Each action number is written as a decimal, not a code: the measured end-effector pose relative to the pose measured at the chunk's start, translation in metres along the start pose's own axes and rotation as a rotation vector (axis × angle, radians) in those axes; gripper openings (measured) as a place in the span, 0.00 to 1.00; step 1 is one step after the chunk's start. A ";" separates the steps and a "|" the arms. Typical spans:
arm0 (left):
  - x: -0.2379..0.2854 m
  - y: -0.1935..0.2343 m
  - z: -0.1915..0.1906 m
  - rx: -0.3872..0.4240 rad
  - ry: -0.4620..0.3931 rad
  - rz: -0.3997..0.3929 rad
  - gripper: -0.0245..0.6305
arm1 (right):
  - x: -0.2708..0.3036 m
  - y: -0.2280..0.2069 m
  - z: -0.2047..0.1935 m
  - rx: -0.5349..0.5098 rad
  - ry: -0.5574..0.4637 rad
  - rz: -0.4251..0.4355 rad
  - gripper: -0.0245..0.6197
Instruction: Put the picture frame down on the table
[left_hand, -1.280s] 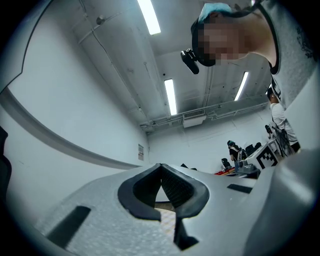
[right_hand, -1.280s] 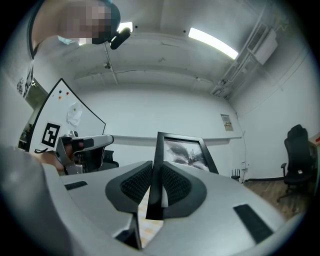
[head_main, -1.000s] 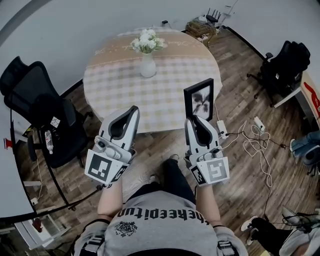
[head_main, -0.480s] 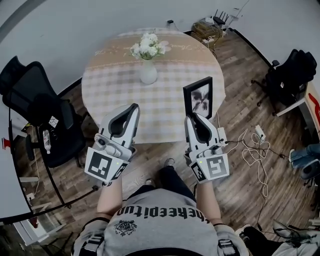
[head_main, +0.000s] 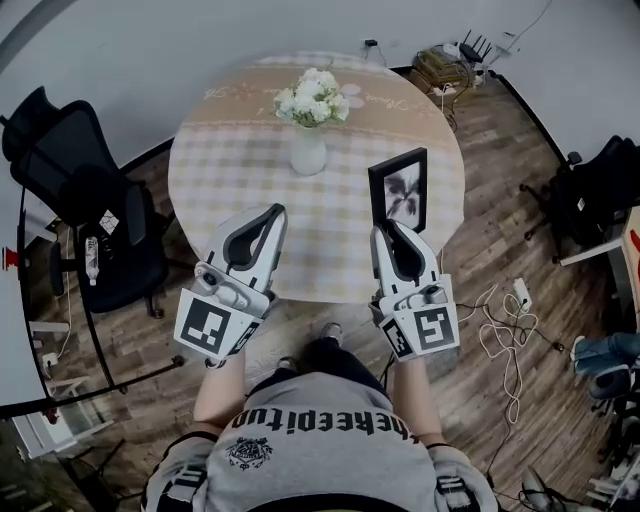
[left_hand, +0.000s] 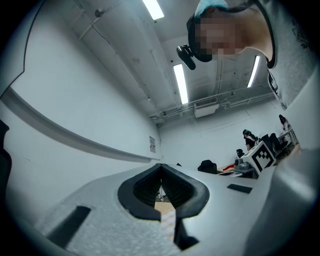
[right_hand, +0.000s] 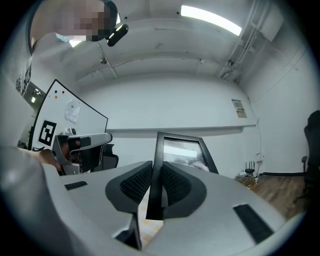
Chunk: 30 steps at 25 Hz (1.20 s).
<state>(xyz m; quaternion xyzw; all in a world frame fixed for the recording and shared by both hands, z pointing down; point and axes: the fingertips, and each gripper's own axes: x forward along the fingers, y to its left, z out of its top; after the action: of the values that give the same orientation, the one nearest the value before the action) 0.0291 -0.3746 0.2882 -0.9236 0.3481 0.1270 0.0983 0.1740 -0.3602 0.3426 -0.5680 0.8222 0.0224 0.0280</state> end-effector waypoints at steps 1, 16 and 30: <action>0.002 0.002 -0.003 0.001 0.007 0.011 0.06 | 0.005 -0.002 -0.001 0.002 0.002 0.012 0.14; 0.013 0.023 -0.056 0.001 0.110 0.141 0.06 | 0.061 -0.020 -0.046 0.046 0.090 0.149 0.14; 0.003 0.023 -0.104 -0.041 0.213 0.215 0.06 | 0.076 -0.024 -0.145 0.082 0.317 0.203 0.14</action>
<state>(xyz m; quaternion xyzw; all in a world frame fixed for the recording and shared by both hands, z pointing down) 0.0331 -0.4214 0.3840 -0.8911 0.4506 0.0451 0.0276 0.1666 -0.4497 0.4816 -0.4770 0.8696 -0.0981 -0.0813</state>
